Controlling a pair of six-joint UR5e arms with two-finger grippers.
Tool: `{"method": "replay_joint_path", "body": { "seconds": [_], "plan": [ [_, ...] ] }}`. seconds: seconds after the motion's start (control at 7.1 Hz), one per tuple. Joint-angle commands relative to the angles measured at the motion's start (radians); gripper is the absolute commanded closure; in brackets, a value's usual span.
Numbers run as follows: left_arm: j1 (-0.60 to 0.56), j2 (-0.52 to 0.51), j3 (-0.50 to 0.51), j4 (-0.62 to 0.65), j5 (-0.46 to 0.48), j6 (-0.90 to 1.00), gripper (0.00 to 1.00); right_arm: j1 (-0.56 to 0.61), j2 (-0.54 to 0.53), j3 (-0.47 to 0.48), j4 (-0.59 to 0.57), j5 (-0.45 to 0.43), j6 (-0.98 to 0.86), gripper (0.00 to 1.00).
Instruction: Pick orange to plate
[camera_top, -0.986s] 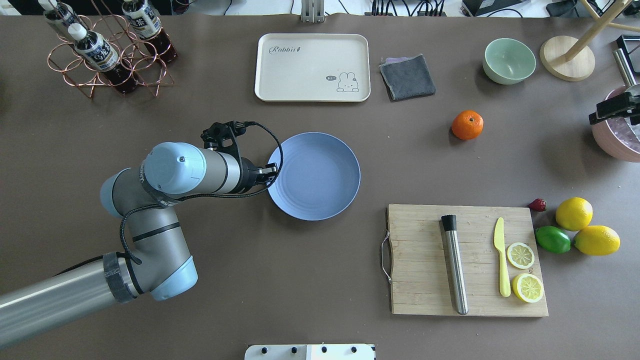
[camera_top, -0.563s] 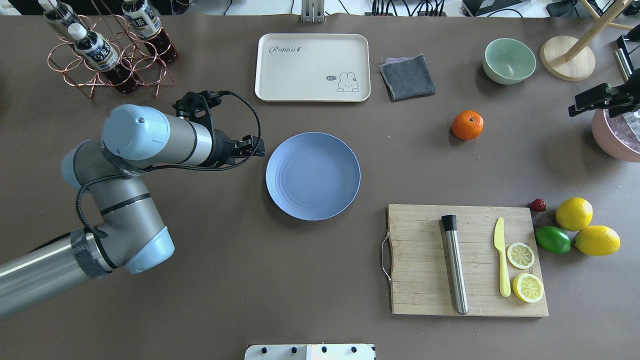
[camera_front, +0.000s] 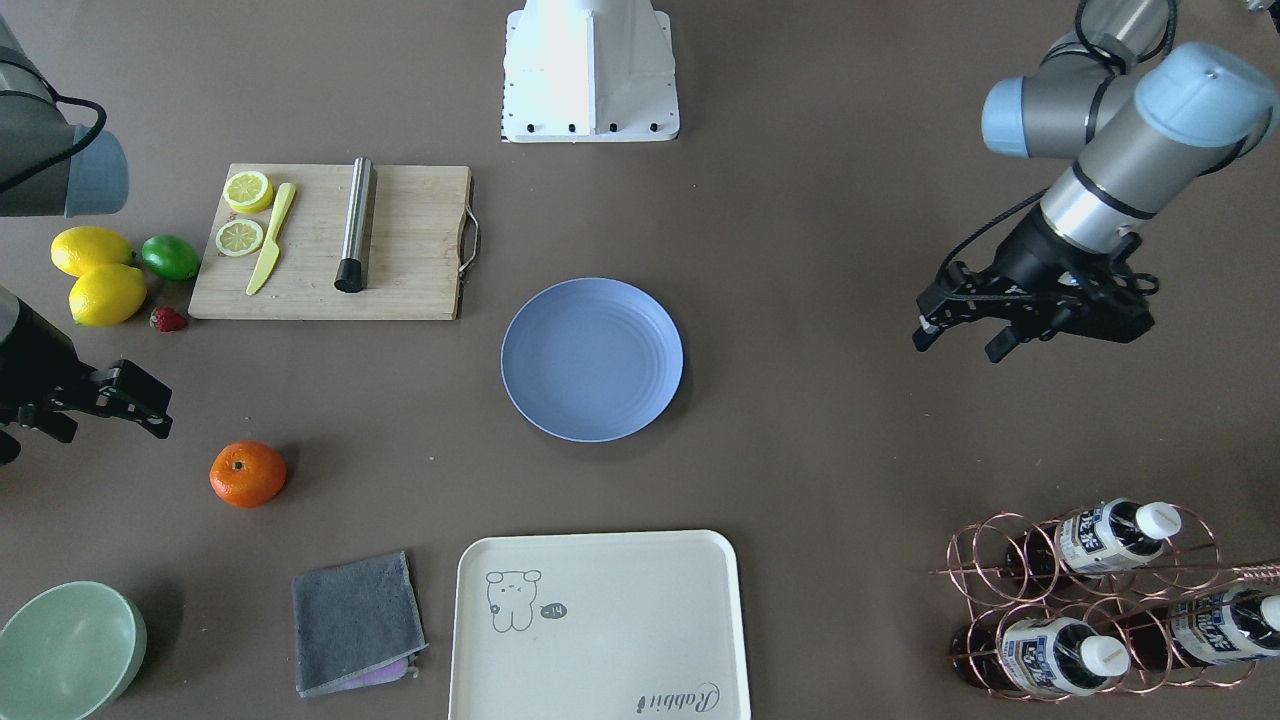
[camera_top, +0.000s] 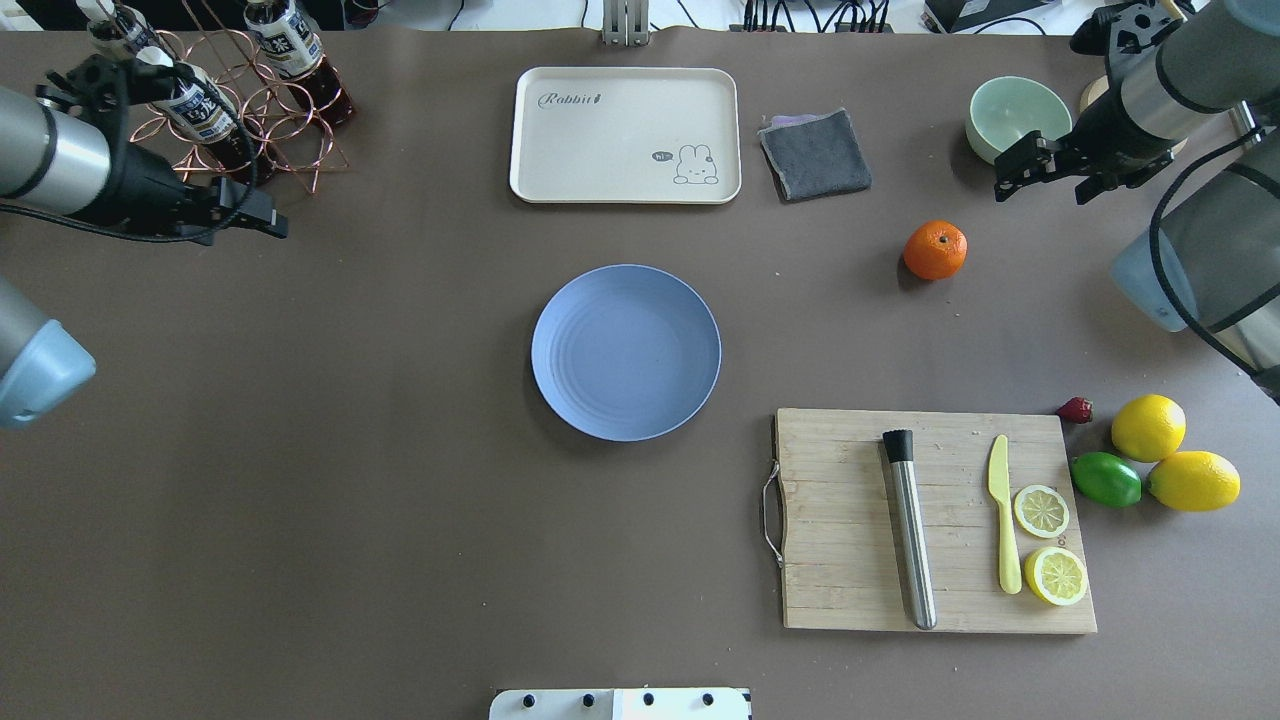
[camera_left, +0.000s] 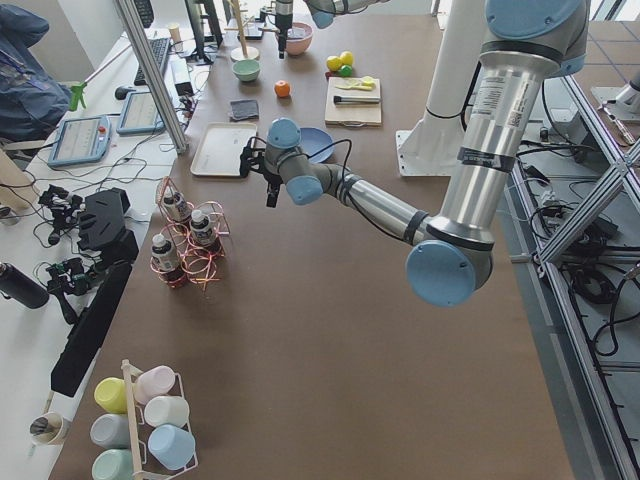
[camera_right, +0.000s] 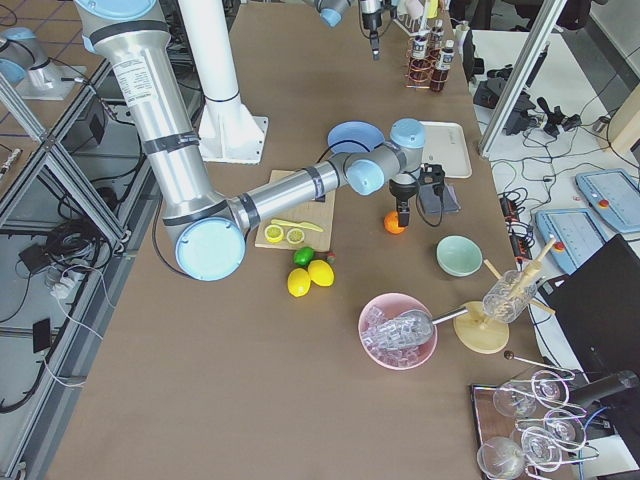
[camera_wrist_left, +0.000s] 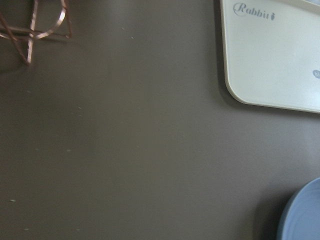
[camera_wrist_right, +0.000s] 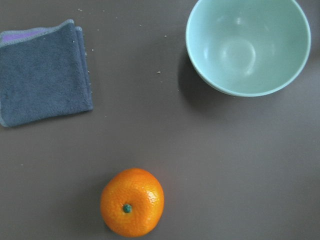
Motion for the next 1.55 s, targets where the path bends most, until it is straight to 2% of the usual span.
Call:
{"method": "replay_joint_path", "body": {
  "seconds": [0.0, 0.14, 0.28, 0.42, 0.7, 0.85, 0.99, 1.13, 1.41],
  "plan": [
    [-0.245, 0.107, 0.020, 0.113, -0.169, 0.397, 0.01, -0.041, 0.064, -0.050, -0.006, -0.022, 0.002, 0.00],
    [-0.348, 0.120, 0.020, 0.215, -0.226, 0.583, 0.00, -0.048, 0.069, -0.085, 0.001, -0.025, 0.000, 0.00],
    [-0.392, 0.161, 0.026, 0.235, -0.224, 0.709, 0.00, -0.060, 0.075, -0.114, 0.004, -0.030, 0.000, 0.00],
    [-0.420, 0.178, 0.050, 0.255, -0.216, 0.730, 0.00, -0.074, 0.077, -0.128, 0.003, -0.060, 0.000, 0.00],
    [-0.450, 0.274, 0.064, 0.277, -0.221, 0.735, 0.00, -0.082, 0.089, -0.153, 0.003, -0.068, 0.000, 0.00],
    [-0.484, 0.302, 0.054, 0.250, -0.225, 0.736, 0.00, -0.090, 0.110, -0.174, 0.003, -0.070, 0.002, 0.00],
    [-0.483, 0.302, 0.060, 0.251, -0.221, 0.736, 0.00, -0.103, 0.112, -0.201, 0.039, -0.070, 0.002, 0.00],
    [-0.483, 0.304, 0.058, 0.251, -0.222, 0.738, 0.00, -0.110, 0.110, -0.266, 0.128, -0.070, 0.003, 0.01],
    [-0.483, 0.302, 0.055, 0.251, -0.225, 0.736, 0.00, -0.146, 0.109, -0.275, 0.158, -0.088, 0.064, 0.01]
  ]
}}
